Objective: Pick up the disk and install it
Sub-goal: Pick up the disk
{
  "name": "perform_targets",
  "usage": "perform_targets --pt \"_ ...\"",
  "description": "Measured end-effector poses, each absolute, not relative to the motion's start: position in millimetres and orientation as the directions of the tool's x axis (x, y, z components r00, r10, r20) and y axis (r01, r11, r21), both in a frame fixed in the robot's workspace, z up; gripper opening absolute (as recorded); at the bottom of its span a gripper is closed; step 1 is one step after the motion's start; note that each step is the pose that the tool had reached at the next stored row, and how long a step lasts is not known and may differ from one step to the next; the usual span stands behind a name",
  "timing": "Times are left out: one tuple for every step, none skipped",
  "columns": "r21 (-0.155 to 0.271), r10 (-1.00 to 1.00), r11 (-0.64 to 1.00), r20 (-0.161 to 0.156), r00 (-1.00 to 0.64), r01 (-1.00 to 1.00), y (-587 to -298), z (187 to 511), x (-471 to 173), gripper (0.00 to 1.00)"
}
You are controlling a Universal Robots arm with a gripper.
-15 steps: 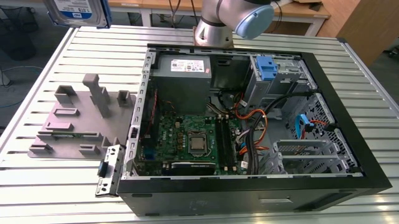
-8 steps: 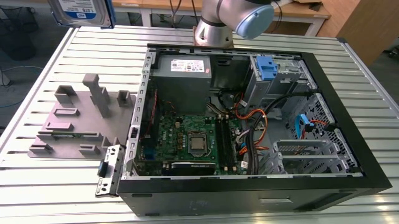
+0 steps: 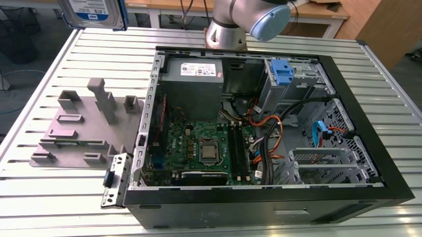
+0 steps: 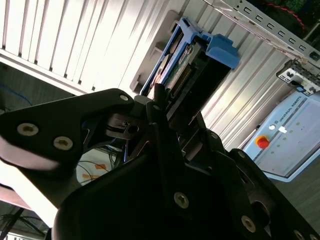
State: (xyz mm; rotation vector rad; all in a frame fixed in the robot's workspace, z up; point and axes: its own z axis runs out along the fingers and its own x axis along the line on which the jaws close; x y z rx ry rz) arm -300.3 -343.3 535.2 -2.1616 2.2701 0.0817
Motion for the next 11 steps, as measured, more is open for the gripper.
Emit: perform_targets --pt "0.034 -0.998 0.048 -0.040 -0.050 -0.998 -343 535 -299 0.35" --pt "0.034 -0.998 0.048 -0.040 -0.050 -0.998 -343 535 -297 0.35" --pt "0.034 -0.998 0.048 -0.040 -0.050 -0.998 -343 535 -296 0.35" --pt "0.034 -0.998 0.048 -0.040 -0.050 -0.998 -343 535 -294 0.35" --pt "0.034 -0.998 0.048 -0.040 -0.050 -0.998 -343 535 -293 0.35" --pt "0.034 -0.998 0.048 -0.040 -0.050 -0.998 -343 535 -291 0.35" --pt "0.034 -0.998 0.048 -0.040 -0.050 -0.998 -343 535 -290 0.35" --pt "0.034 -0.998 0.048 -0.040 -0.050 -0.998 -343 535 -288 0.35" --pt "0.034 -0.998 0.048 -0.040 -0.050 -0.998 -343 535 -287 0.35" --pt "0.034 -0.998 0.048 -0.040 -0.050 -0.998 -343 535 -286 0.35" --pt "0.034 -0.998 0.048 -0.040 -0.050 -0.998 -343 535 -284 0.35"
